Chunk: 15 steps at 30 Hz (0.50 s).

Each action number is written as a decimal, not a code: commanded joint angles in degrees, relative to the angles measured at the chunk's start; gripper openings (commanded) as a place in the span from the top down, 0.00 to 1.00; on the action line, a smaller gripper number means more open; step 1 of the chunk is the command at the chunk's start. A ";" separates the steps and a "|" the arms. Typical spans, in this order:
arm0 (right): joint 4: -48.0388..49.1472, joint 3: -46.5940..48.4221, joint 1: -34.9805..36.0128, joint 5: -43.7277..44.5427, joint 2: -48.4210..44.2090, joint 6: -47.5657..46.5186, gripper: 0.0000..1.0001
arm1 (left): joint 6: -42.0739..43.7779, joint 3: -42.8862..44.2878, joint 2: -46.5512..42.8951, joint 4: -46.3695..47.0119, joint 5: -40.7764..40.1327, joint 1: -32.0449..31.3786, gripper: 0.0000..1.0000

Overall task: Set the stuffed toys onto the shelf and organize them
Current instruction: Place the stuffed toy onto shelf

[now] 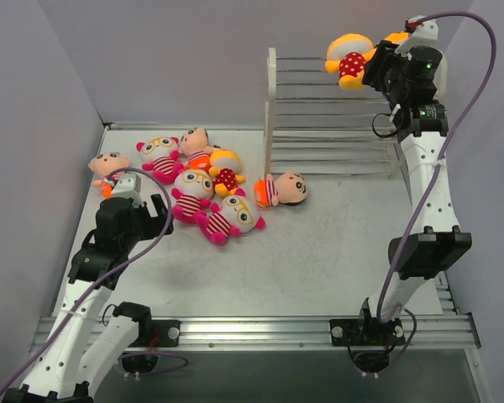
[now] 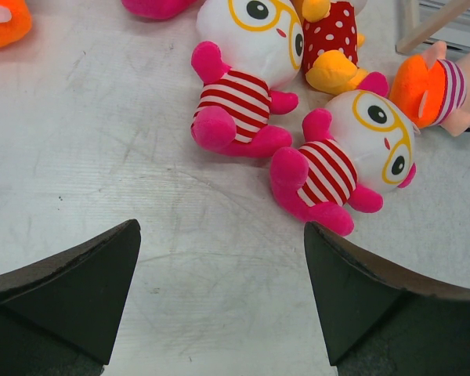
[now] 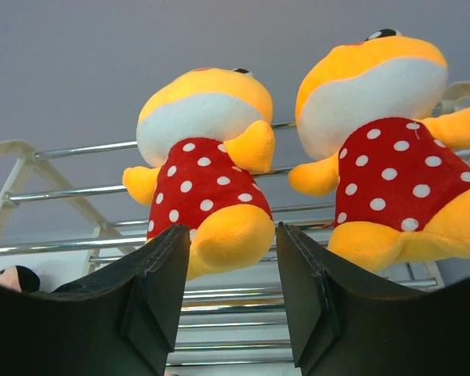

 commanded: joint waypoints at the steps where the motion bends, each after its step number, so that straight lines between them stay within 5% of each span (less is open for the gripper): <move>1: 2.92 0.40 -0.40 -2.35 0.93 0.73 0.53 | 0.56 0.30 -0.15 1.95 0.68 -0.17 0.06; 9: 3.01 0.48 -0.40 -2.26 2.25 0.47 0.57 | 0.56 0.39 -0.06 1.95 0.60 -0.17 0.06; 15: 3.45 -0.22 -0.49 -2.17 1.90 0.56 0.72 | 0.65 0.39 -0.06 1.95 0.60 -0.17 0.06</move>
